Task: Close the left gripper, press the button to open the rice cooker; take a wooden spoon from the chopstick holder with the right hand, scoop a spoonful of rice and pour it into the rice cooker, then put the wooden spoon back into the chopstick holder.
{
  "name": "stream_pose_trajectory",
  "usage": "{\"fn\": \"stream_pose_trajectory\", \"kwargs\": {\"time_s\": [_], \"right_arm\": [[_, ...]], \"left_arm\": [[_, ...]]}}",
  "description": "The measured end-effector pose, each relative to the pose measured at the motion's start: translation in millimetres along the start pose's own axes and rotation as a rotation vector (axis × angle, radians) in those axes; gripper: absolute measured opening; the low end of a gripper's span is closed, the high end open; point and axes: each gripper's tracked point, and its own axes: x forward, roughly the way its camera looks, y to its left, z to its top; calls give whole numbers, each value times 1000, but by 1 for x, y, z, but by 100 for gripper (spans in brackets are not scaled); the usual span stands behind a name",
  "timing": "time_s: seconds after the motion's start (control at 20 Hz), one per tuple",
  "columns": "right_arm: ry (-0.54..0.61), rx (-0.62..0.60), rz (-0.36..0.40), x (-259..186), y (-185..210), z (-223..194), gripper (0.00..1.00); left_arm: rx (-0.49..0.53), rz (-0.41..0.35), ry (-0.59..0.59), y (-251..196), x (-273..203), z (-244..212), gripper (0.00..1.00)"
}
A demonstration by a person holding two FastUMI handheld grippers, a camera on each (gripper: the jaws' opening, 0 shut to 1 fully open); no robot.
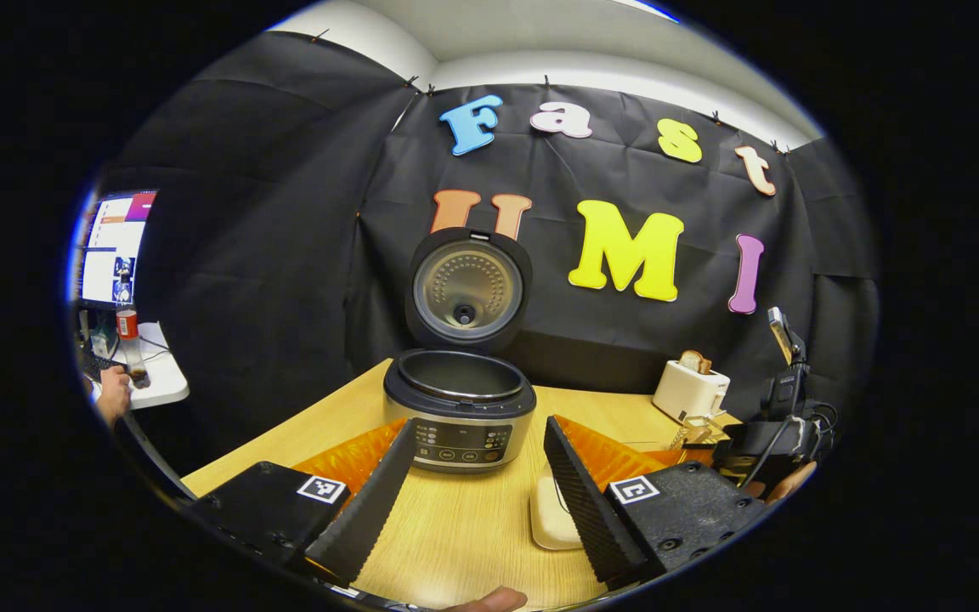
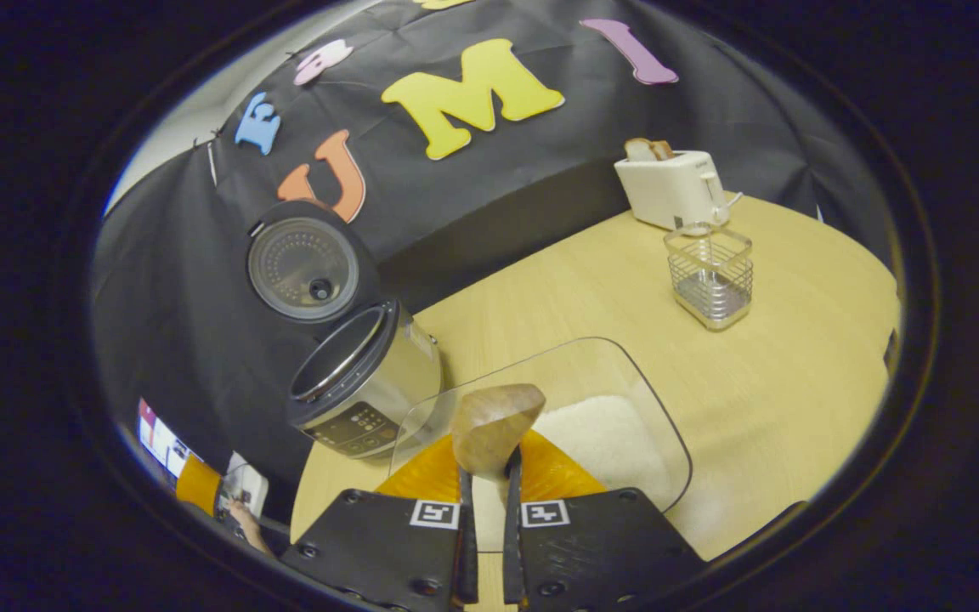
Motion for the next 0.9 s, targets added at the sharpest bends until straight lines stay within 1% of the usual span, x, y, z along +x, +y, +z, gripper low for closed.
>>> {"fn": "stream_pose_trajectory", "kwargs": {"time_s": [0.15,0.25,0.3,0.4,0.5,0.6,0.8,0.9], "right_arm": [[19,124,41,2,-7,-1,12],[34,279,65,6,-15,0,12],[48,334,102,7,-12,2,12],[89,419,166,9,-5,-2,12],[104,485,207,9,-4,1,11],[134,571,264,12,-2,3,12],[148,736,337,13,-10,12,11],[142,769,352,9,-12,16,11]], "left_arm": [[0,5,15,2,2,-4,97],[-4,2,10,1,2,-3,97],[-8,0,10,2,4,-4,97],[-9,-1,16,1,4,-6,97],[-6,6,17,4,5,-6,97],[-10,9,34,3,7,-12,97],[-19,16,43,7,9,-14,97],[-25,20,43,9,9,-14,97]]}}
